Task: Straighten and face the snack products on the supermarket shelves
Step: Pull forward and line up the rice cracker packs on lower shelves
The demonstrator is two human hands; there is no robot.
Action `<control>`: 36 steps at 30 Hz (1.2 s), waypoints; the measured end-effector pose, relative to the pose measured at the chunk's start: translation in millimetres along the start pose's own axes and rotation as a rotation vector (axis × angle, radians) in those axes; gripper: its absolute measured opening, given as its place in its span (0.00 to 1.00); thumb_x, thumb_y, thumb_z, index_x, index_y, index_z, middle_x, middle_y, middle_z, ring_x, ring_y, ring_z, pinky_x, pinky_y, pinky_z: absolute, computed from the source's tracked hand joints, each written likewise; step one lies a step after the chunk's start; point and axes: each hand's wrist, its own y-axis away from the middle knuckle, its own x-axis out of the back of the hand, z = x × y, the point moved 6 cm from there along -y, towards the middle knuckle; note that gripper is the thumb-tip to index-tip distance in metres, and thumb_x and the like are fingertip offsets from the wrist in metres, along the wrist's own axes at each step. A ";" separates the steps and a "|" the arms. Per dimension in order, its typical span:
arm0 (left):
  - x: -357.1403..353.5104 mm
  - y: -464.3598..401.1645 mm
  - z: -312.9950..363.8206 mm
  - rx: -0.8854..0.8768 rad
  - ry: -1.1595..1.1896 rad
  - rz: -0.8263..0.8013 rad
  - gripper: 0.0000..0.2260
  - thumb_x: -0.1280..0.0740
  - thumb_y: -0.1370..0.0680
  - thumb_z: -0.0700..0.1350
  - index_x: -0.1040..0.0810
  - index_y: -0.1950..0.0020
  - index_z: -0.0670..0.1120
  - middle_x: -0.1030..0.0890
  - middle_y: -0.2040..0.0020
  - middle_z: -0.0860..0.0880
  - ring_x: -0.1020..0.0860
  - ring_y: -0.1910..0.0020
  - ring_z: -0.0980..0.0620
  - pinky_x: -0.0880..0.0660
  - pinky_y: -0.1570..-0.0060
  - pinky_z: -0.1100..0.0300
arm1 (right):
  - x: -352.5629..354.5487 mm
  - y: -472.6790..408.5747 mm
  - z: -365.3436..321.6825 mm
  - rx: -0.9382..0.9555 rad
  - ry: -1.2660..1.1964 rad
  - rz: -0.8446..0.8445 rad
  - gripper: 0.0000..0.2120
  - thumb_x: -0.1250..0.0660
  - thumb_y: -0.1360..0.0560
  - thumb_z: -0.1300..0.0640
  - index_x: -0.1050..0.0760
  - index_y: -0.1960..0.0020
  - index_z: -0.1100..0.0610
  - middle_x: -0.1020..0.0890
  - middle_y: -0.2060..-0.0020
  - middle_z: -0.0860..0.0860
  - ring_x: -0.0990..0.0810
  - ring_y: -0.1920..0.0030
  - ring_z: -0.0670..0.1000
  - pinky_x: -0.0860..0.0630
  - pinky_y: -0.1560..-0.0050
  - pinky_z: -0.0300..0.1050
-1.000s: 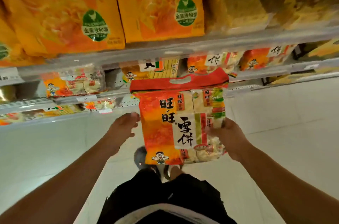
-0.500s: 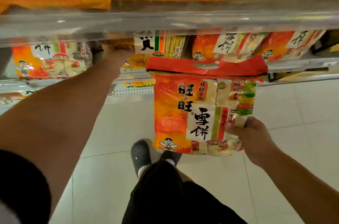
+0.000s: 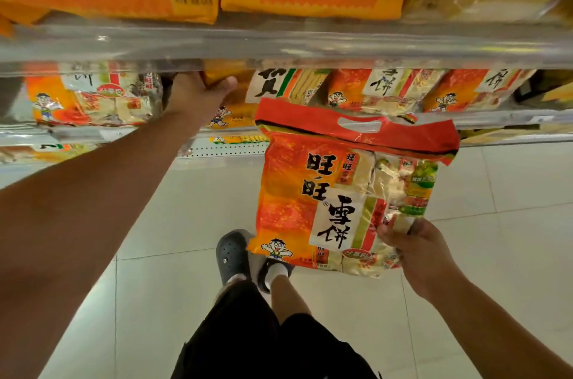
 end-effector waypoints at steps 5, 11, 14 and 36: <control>23.0 32.5 9.9 -0.131 0.000 -0.054 0.25 0.30 0.26 0.58 0.27 0.35 0.45 0.19 0.46 0.50 0.20 0.47 0.48 0.24 0.50 0.55 | 8.5 2.9 -6.7 0.006 0.030 0.029 0.21 0.27 0.38 0.66 0.21 0.45 0.62 0.16 0.49 0.61 0.17 0.49 0.64 0.21 0.54 0.61; 46.3 89.1 -25.7 0.023 0.262 0.066 0.24 0.30 0.25 0.56 0.32 0.33 0.51 0.20 0.43 0.52 0.20 0.46 0.51 0.21 0.53 0.54 | 1.0 -11.7 -17.3 0.012 0.031 -0.091 0.15 0.30 0.36 0.69 0.17 0.52 0.58 0.15 0.52 0.58 0.15 0.52 0.60 0.19 0.60 0.54; 54.4 122.9 -49.0 0.188 0.403 0.092 0.27 0.28 0.26 0.57 0.31 0.31 0.51 0.19 0.43 0.55 0.19 0.48 0.58 0.19 0.57 0.60 | -5.5 -24.3 -23.7 0.017 0.067 -0.142 0.14 0.32 0.36 0.70 0.16 0.56 0.56 0.14 0.57 0.55 0.15 0.56 0.56 0.19 0.64 0.49; -8.8 280.6 -213.9 0.721 0.230 0.212 0.18 0.28 0.29 0.59 0.31 0.46 0.58 0.20 0.55 0.52 0.20 0.58 0.49 0.23 0.59 0.51 | -188.8 -234.4 -138.1 0.171 0.526 -0.163 0.20 0.27 0.31 0.45 0.23 0.42 0.51 0.16 0.54 0.40 0.16 0.57 0.45 0.19 0.65 0.44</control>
